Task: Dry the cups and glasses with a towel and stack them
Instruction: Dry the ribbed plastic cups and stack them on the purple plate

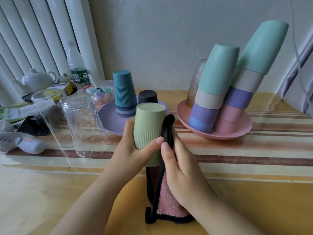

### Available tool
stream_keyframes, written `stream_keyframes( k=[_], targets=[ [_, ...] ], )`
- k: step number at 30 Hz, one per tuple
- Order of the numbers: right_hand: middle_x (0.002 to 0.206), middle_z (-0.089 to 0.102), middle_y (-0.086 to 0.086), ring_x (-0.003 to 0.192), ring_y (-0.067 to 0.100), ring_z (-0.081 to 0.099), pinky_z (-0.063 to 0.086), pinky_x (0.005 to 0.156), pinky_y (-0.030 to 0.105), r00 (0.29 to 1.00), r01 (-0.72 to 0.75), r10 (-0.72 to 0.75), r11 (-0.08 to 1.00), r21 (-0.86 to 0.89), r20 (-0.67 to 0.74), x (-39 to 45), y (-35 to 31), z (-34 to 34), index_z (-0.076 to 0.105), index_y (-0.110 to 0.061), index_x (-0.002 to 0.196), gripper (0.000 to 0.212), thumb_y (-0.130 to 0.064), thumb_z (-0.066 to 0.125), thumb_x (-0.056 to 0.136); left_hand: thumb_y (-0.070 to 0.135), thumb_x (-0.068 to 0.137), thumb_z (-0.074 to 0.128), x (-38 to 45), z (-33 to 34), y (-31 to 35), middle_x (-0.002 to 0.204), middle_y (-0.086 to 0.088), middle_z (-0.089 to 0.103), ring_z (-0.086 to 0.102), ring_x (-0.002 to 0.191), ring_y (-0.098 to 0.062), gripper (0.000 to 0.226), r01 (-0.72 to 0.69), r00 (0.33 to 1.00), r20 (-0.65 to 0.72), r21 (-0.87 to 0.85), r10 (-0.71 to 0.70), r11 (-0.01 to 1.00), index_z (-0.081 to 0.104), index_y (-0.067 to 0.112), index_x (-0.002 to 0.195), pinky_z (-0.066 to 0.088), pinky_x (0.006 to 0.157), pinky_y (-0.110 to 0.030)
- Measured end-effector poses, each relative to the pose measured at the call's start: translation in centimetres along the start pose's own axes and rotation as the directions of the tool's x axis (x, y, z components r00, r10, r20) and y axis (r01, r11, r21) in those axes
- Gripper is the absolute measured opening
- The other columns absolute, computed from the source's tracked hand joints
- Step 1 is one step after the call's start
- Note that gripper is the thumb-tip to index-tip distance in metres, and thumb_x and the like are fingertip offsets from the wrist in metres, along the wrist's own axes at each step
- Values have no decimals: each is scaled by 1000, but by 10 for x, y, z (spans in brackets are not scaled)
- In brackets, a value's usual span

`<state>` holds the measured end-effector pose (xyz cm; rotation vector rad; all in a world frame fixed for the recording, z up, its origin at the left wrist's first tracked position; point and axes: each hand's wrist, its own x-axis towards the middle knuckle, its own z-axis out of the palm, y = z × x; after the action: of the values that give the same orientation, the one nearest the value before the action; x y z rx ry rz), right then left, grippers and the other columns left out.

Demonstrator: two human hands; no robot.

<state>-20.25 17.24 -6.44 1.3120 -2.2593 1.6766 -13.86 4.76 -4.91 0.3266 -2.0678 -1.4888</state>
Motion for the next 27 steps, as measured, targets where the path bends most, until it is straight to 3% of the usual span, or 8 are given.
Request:
stream_keyframes(
  k=[5,9,13,16,18,21,24,27],
  targets=[
    [114,45,-51,117,-26,37,28,93,-3,987,-39,94,928,370,-131,9,-11,-20,39,-36,130,37,-34,33,94,47,70,71,-9,10,4,110,16,67,63,104,-3,42,3,945,324,-146,45,989,55,60,107,52,83,-19],
    [88,47,-56,95,-38,39,27,79,-10,977,-168,209,867,468,-37,8,-15,-21,44,-45,103,20,-32,31,97,47,63,66,-10,7,6,105,14,71,67,98,-5,37,80,954,300,-309,18,948,63,60,97,53,76,-20],
    [91,47,-56,97,-37,39,28,84,-9,969,-242,236,878,412,67,6,-7,-13,49,-49,97,22,-46,29,88,53,59,65,-7,0,-1,113,8,70,68,103,-13,43,159,960,273,-371,-56,915,64,56,102,56,76,-29],
    [102,54,-49,106,-27,45,30,86,-5,978,-202,206,885,419,36,7,-4,-12,54,-45,107,22,-43,34,97,60,58,64,-2,-4,-4,128,-5,57,58,117,-19,49,131,971,227,-269,-70,954,61,58,107,51,93,-41],
    [104,57,-45,107,-21,49,33,86,-3,983,-161,184,907,388,-24,6,-2,-12,55,-42,110,26,-41,36,93,61,60,65,2,-5,-5,117,-6,57,60,107,-12,52,61,992,124,-207,-36,976,60,46,109,54,85,-34],
    [89,65,-21,87,-3,57,36,76,0,984,-112,147,951,288,-103,6,0,-10,56,-39,100,22,-38,36,91,48,78,71,6,-5,-2,80,5,64,61,70,-4,35,8,995,-93,-244,-32,970,60,22,98,49,50,-18],
    [79,61,-22,78,-2,56,39,72,7,989,-74,95,982,175,-115,4,3,-5,57,-31,101,23,-37,36,92,48,90,49,3,0,0,82,11,69,62,76,0,33,-31,992,-128,-125,15,992,64,20,102,49,59,-15],
    [102,65,-16,99,0,58,45,87,23,990,-102,110,991,92,-89,1,9,1,56,-29,116,40,-51,33,91,58,82,61,-1,4,-3,94,19,67,62,87,7,36,-9,997,-71,-47,6,999,56,35,109,48,67,-9]
  ],
)
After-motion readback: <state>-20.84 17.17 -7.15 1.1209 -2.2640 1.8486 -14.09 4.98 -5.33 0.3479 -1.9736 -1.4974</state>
